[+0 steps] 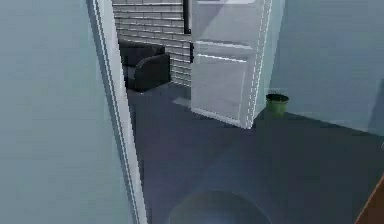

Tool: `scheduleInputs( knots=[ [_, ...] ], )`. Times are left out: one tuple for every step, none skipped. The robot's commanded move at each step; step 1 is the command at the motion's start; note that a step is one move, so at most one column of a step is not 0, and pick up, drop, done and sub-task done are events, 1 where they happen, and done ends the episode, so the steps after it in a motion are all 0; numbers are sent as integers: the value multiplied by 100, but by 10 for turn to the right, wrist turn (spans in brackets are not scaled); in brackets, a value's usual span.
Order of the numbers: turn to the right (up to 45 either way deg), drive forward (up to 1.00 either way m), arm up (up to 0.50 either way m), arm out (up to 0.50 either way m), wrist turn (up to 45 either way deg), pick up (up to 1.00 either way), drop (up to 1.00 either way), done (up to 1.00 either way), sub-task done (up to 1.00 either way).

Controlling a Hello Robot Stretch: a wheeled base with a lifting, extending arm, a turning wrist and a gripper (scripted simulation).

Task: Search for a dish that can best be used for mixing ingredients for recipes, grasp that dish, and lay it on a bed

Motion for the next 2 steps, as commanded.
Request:
scheduleInputs(
  knots=[
    [330, 0, 0, 0, 0, 0, 0, 0, 0],
    [0, 100, 0, 0, 0, 0, 0, 0, 0]
  ],
)
